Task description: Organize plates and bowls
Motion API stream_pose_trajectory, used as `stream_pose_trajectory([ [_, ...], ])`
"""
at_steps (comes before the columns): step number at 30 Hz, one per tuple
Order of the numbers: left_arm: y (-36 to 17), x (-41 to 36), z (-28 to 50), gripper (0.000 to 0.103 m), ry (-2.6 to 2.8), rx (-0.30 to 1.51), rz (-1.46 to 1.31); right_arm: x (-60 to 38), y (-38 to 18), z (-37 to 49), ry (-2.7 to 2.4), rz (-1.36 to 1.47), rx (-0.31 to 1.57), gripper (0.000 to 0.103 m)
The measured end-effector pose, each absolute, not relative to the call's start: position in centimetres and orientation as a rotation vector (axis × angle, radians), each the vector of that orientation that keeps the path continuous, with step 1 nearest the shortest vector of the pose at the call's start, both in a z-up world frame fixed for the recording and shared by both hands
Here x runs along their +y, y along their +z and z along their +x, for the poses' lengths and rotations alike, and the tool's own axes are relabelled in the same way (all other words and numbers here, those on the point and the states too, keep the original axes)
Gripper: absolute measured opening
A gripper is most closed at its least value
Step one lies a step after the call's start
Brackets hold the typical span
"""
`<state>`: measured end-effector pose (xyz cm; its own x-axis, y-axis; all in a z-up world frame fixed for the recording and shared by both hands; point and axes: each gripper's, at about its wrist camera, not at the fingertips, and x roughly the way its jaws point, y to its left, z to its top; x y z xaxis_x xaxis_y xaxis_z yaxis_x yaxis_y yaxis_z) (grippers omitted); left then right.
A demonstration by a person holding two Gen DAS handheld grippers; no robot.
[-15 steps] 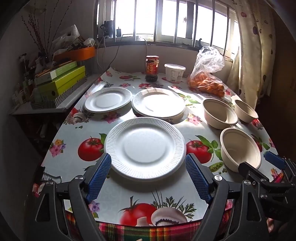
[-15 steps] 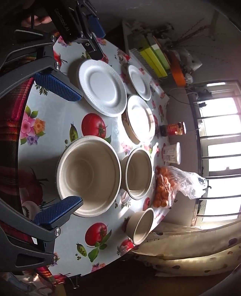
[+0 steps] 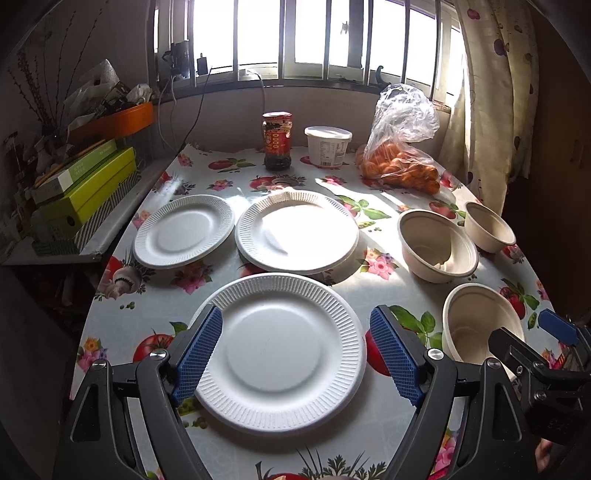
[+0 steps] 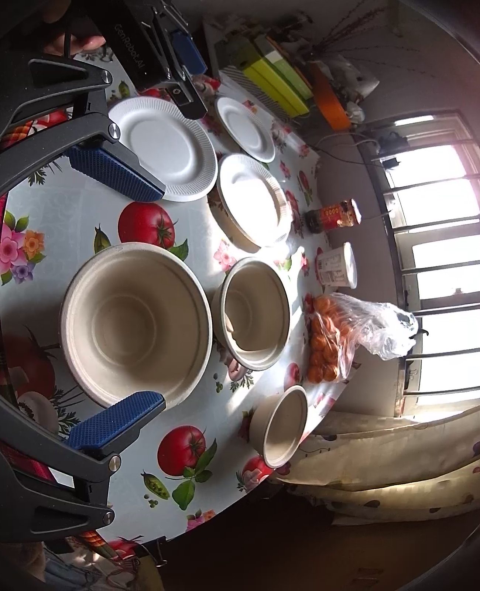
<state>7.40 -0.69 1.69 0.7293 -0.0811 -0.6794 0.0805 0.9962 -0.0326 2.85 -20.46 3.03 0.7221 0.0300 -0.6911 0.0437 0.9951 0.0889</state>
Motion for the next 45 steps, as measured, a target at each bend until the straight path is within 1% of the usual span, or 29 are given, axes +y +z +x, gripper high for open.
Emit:
stream_pose_trajectory([
  [3,1.8,-1.3,7.9,0.083,-0.077,0.748,0.062,-20.7,3.0,3.5,-0.015,0.117,0.769,0.103],
  [5,1.3,-1.2,8.1,0.083,-0.057,0.78,0.06,-20.6,2.6,3.9,0.014,0.118,0.78,0.103],
  [8,0.6,-0.9,7.5,0.083,-0.056,0.801,-0.013,-19.8,2.2,4.1,0.044,0.07,0.796,0.103],
  [11,-0.4,-0.8,6.5,0.083,-0.044,0.817,-0.06,-19.4,2.5,3.7,0.084,0.026,0.773,0.103],
  [14,-1.0,-0.7,5.5,0.083,-0.015,0.808,-0.068,-18.9,2.3,3.0,0.11,-0.004,0.744,0.103],
  [16,-1.2,-0.5,5.0,0.083,0.006,0.797,-0.069,-18.8,1.7,3.0,0.127,-0.003,0.757,0.103],
  [23,-0.2,-0.3,4.1,0.083,0.02,0.771,-0.073,-19.4,1.6,2.5,0.128,0.054,0.757,0.103],
  [31,0.4,-0.8,4.2,0.083,0.025,0.765,-0.019,-19.2,2.2,2.5,0.134,0.056,0.749,0.103],
  [45,0.0,-0.6,5.0,0.083,0.023,0.787,-0.008,-19.3,2.1,3.2,0.128,0.066,0.754,0.103],
])
